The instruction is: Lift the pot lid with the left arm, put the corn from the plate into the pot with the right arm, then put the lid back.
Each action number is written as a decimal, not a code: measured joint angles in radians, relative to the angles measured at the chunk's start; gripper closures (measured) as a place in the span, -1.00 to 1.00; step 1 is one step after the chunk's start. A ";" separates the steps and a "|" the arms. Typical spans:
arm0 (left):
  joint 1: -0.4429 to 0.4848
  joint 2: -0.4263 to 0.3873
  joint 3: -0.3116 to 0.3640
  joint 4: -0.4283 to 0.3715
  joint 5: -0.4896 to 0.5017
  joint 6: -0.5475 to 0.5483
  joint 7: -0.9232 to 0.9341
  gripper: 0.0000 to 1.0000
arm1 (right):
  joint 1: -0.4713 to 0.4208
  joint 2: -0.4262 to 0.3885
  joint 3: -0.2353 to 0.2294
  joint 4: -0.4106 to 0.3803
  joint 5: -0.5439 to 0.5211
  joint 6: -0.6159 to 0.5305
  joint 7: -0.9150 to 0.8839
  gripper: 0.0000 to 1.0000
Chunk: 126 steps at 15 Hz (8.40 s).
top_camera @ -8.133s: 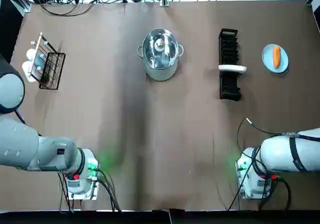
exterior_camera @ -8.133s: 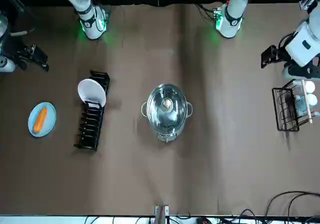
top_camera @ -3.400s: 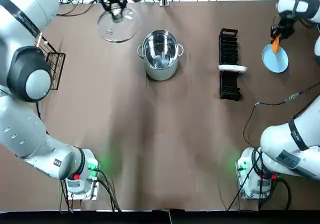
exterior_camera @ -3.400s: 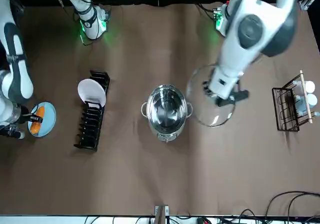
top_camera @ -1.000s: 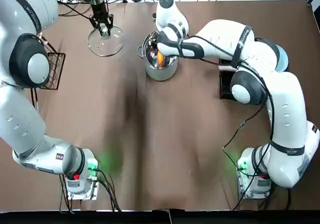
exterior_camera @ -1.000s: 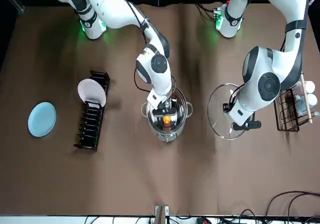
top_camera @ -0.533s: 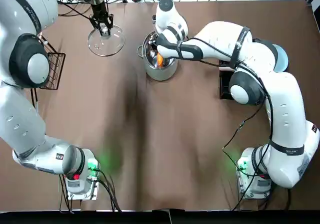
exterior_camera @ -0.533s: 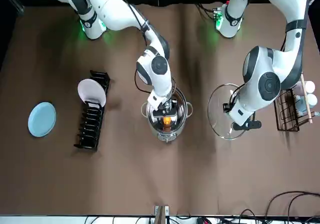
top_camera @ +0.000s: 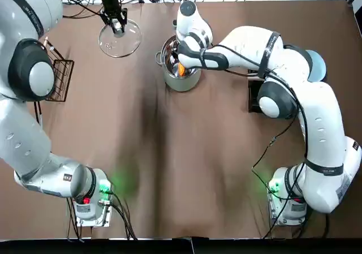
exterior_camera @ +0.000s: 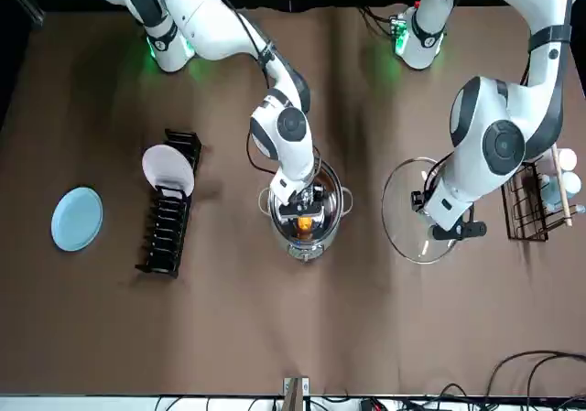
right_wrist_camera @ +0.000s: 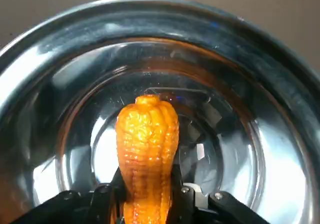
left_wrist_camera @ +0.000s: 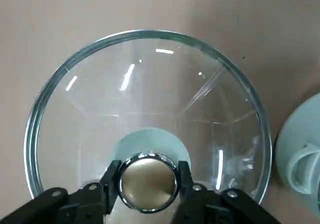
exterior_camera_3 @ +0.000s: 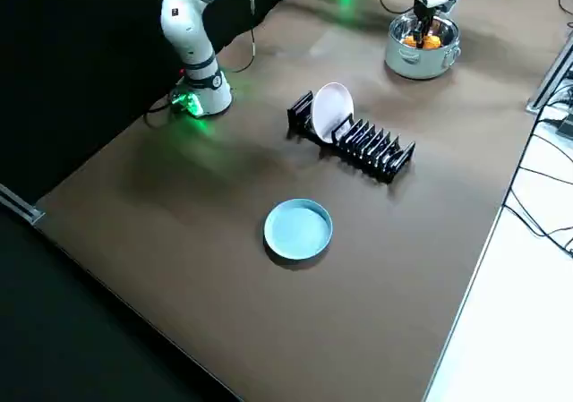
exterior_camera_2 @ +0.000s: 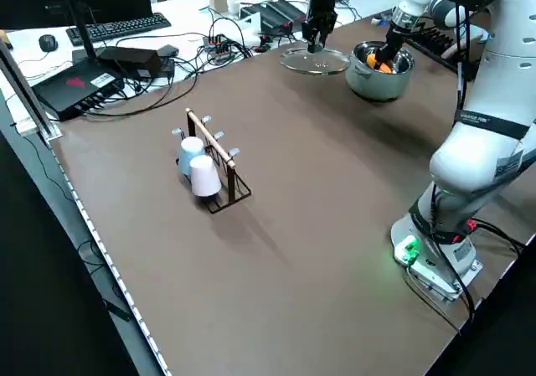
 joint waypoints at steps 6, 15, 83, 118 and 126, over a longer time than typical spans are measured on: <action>-0.014 -0.016 -0.013 0.002 -0.001 0.093 -0.051 -0.01 | 0.000 -0.003 -0.003 0.005 0.000 0.000 0.000 -0.21; -0.132 0.039 -0.023 -0.004 0.000 0.306 -0.236 -0.01 | -0.027 -0.091 -0.018 0.026 0.000 -0.020 0.000 -0.46; -0.536 0.250 0.020 0.168 0.126 0.294 -0.774 -0.01 | -0.732 -0.982 -0.007 -0.405 0.140 -0.777 -0.895 -0.99; -0.275 -0.031 0.022 0.194 0.060 -0.080 -0.395 -1.00 | -0.734 -0.951 -0.010 -0.416 0.140 -0.666 -0.897 -0.99; -0.119 -0.164 0.020 0.194 0.009 -0.332 0.171 -1.00 | -0.723 -0.961 -0.011 -0.417 0.124 -0.742 -0.901 -0.99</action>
